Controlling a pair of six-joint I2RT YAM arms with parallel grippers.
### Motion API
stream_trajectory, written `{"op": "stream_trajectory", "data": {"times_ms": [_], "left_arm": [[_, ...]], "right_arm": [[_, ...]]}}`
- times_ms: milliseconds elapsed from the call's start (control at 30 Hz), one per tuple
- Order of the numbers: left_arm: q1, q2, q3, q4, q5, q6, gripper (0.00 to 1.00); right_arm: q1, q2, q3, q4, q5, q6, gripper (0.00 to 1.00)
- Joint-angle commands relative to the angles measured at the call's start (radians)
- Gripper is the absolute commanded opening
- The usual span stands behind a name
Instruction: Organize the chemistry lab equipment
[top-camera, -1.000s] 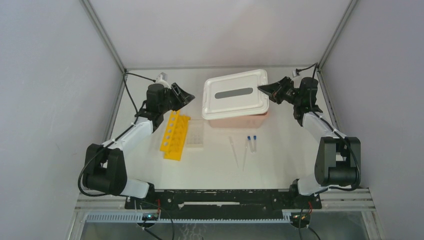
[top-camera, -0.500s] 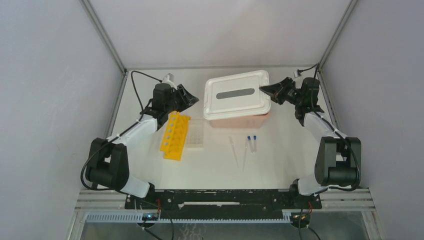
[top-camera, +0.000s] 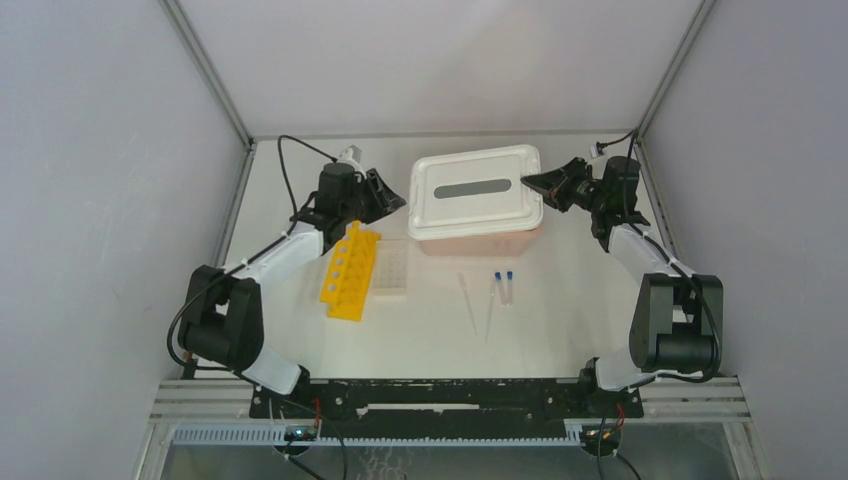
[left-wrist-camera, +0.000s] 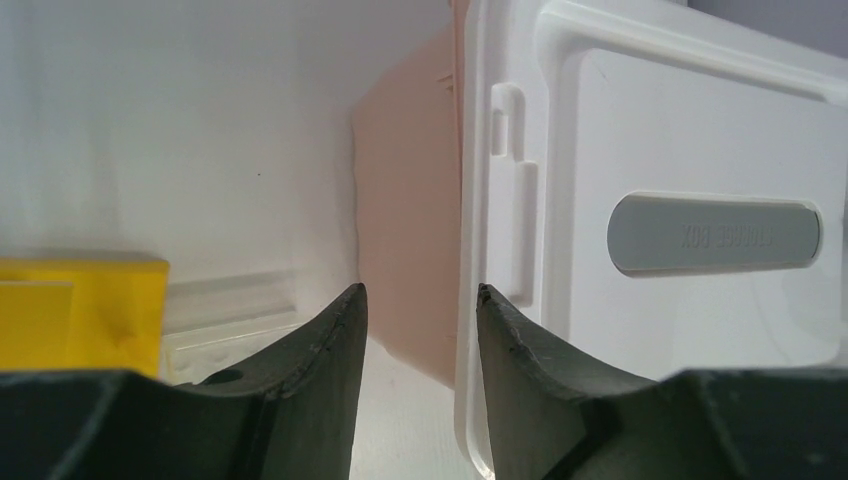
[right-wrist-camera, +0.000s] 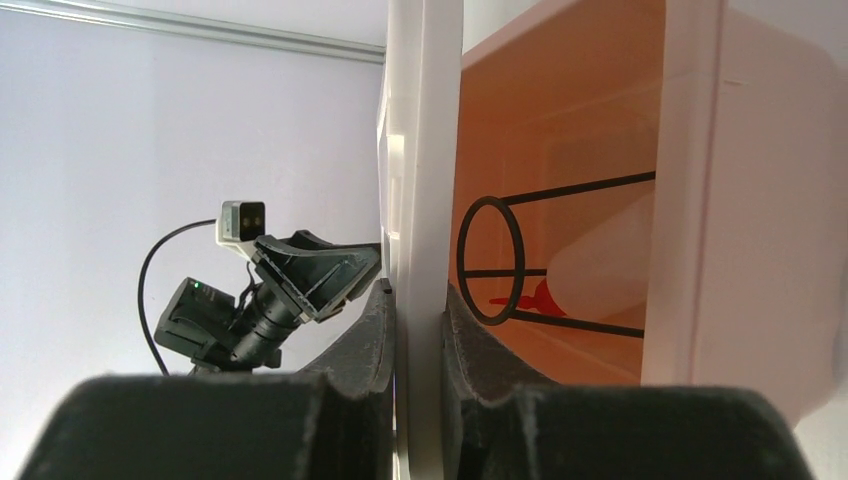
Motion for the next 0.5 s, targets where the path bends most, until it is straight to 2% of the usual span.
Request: {"op": "stream_trajectory", "data": {"times_ms": [0, 467], "left_arm": [[-0.019, 0.025, 0.091, -0.028, -0.025, 0.037, 0.49], [-0.031, 0.041, 0.118, -0.068, -0.069, 0.058, 0.48]], "right_arm": [[-0.023, -0.028, 0.021, -0.047, 0.086, -0.118, 0.08], [-0.029, -0.040, 0.021, -0.083, 0.117, -0.149, 0.13]]}}
